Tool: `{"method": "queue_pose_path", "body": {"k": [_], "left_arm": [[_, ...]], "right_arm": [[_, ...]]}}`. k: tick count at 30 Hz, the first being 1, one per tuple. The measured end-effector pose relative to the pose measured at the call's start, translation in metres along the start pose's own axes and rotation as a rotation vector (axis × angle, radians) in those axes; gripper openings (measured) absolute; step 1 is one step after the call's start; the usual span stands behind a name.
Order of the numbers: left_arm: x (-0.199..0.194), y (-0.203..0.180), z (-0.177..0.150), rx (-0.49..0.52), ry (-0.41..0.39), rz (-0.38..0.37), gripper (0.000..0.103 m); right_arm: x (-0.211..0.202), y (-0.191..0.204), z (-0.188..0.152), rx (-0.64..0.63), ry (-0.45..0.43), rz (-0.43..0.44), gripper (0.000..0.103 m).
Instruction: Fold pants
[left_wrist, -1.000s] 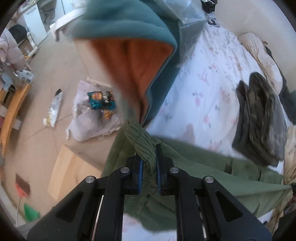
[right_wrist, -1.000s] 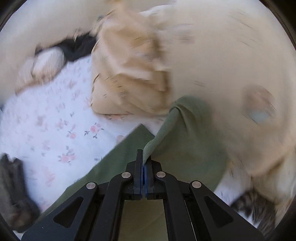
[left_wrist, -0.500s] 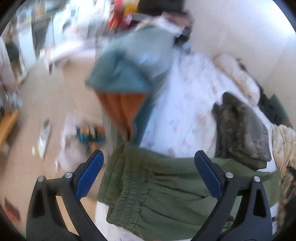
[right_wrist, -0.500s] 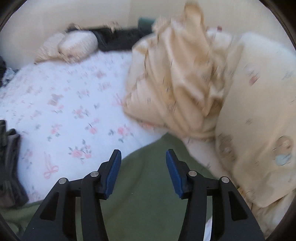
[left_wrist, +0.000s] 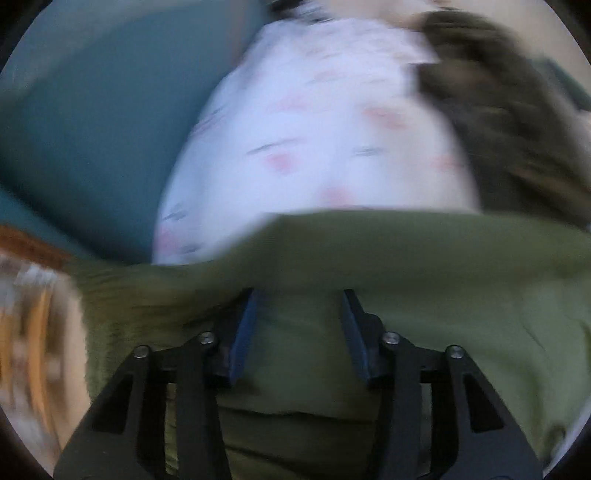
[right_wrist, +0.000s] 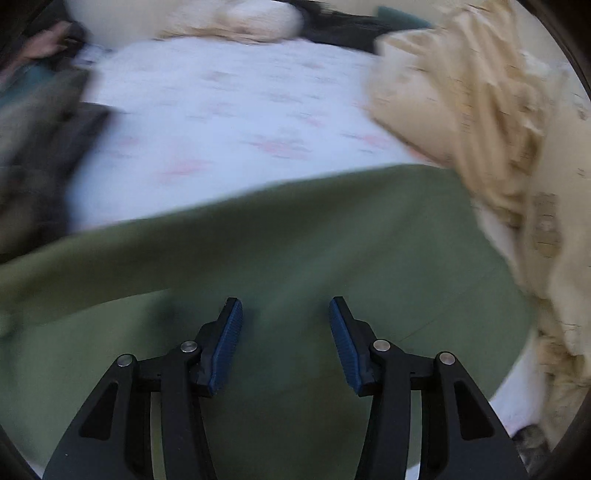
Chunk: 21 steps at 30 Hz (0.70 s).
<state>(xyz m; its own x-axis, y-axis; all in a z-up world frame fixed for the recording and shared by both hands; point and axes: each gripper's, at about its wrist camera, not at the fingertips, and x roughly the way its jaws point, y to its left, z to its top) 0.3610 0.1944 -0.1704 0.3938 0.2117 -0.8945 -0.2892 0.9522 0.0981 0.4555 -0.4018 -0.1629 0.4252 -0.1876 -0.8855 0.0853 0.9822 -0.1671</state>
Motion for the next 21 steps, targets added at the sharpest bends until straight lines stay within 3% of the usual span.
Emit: {"method": "queue_pose_path", "body": {"k": [2, 5, 7, 10, 12, 13, 15, 17, 18, 19, 20, 21], "left_arm": [[0.003, 0.002, -0.002, -0.021, 0.001, 0.011, 0.036], [-0.008, -0.006, -0.008, 0.061, -0.005, -0.016, 0.036], [-0.022, -0.005, -0.014, 0.057, -0.016, -0.058, 0.046], [-0.043, -0.003, -0.022, 0.060, -0.056, -0.105, 0.049], [-0.057, -0.004, -0.030, 0.054, -0.076, -0.143, 0.051], [-0.063, -0.005, -0.035, 0.053, -0.075, -0.159, 0.051], [-0.071, -0.007, -0.041, 0.038, -0.068, -0.178, 0.051], [-0.083, -0.004, -0.041, -0.012, -0.053, -0.206, 0.051], [-0.087, -0.003, -0.038, -0.030, -0.046, -0.209, 0.052], [-0.097, 0.004, -0.039, -0.050, -0.046, -0.188, 0.052], [-0.112, 0.018, -0.046, -0.080, -0.046, -0.139, 0.052], [-0.124, 0.026, -0.055, -0.097, -0.039, -0.118, 0.052]], "right_arm": [[0.017, -0.037, 0.003, 0.084, -0.004, -0.104, 0.050], [0.027, -0.120, -0.003, 0.309, 0.026, -0.206, 0.050], [0.024, -0.154, -0.010, 0.358, 0.037, -0.204, 0.050], [0.002, -0.185, -0.021, 0.354, 0.003, -0.267, 0.050], [-0.015, -0.204, -0.036, 0.463, -0.047, -0.162, 0.051], [-0.021, -0.211, -0.044, 0.543, -0.071, -0.041, 0.052], [-0.022, -0.204, -0.052, 0.585, -0.061, 0.175, 0.053], [-0.020, -0.171, -0.053, 0.475, -0.035, 0.250, 0.051], [-0.016, -0.154, -0.052, 0.397, -0.005, 0.217, 0.050], [-0.003, -0.136, -0.050, 0.299, 0.067, 0.100, 0.050], [0.007, -0.132, -0.053, 0.281, 0.115, 0.029, 0.051], [0.010, -0.136, -0.057, 0.318, 0.114, 0.020, 0.054]]}}
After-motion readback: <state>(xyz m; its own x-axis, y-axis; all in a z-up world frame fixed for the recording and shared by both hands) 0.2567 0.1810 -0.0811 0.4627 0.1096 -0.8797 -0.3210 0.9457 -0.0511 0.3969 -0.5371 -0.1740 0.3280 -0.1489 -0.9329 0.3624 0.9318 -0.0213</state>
